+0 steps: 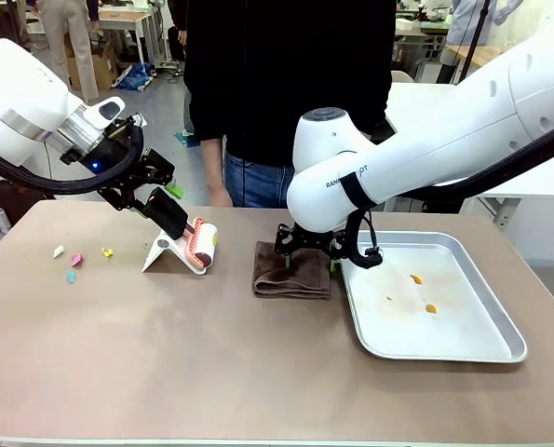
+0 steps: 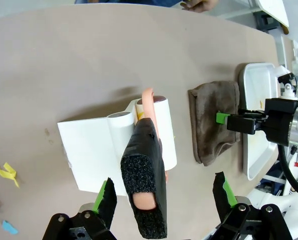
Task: Clean the surface of the table.
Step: Hold the Lint Roller with your left hand and the towel with your right hand.
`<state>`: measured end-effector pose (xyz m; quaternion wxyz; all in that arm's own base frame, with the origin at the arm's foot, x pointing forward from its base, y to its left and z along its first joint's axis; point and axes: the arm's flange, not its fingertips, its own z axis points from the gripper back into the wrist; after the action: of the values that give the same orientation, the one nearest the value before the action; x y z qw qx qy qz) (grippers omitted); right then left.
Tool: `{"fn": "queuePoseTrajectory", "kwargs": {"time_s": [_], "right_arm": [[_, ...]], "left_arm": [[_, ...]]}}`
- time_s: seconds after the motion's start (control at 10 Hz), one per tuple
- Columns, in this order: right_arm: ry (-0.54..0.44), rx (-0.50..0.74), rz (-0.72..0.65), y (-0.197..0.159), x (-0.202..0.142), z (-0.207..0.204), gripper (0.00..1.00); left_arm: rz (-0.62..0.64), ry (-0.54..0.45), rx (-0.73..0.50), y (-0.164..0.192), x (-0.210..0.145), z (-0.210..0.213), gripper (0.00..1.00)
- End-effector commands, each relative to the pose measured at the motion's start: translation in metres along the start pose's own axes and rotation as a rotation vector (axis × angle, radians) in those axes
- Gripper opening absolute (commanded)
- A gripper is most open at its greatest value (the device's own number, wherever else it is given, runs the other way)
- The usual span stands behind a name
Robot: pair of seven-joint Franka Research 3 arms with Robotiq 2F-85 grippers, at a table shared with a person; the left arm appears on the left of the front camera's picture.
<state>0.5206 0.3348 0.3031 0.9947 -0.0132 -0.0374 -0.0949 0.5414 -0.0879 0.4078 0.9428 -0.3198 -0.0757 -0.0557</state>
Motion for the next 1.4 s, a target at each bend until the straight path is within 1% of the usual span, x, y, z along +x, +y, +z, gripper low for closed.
{"fn": "queuePoseTrajectory", "kwargs": {"time_s": [0.0, 0.1, 0.2, 0.3, 0.5, 0.6, 0.7, 1.3], "right_arm": [[-0.002, 0.037, 0.030, -0.0010, -0.0032, 0.0000, 0.91], [0.017, 0.042, 0.023, -0.0019, -0.0030, -0.0004, 0.44], [0.021, 0.046, 0.023, -0.0021, -0.0032, -0.0002, 0.35], [0.023, 0.048, 0.019, -0.0022, -0.0028, 0.0003, 0.00], [0.030, 0.057, 0.022, -0.0026, -0.0026, 0.0007, 0.00], [0.034, 0.062, 0.026, -0.0030, -0.0026, 0.0008, 0.08], [0.035, 0.062, 0.026, -0.0032, -0.0025, 0.0012, 0.00], [0.049, 0.072, 0.028, -0.0039, -0.0013, 0.0003, 0.00]], "left_arm": [[0.005, 0.013, 0.002, -0.0012, 0.0038, 0.0028, 0.82], [0.003, 0.023, 0.012, -0.0006, 0.0040, 0.0027, 0.40], [0.002, 0.028, 0.013, -0.0003, 0.0039, 0.0027, 0.22], [0.003, 0.031, 0.014, 0.0000, 0.0039, 0.0022, 0.00], [-0.003, 0.028, 0.018, -0.0001, 0.0040, 0.0032, 0.00], [-0.003, 0.027, 0.020, 0.0000, 0.0040, 0.0033, 0.03], [-0.003, 0.027, 0.019, 0.0001, 0.0040, 0.0031, 0.00], [-0.020, 0.019, 0.020, -0.0044, 0.0021, 0.0066, 0.00]]}}
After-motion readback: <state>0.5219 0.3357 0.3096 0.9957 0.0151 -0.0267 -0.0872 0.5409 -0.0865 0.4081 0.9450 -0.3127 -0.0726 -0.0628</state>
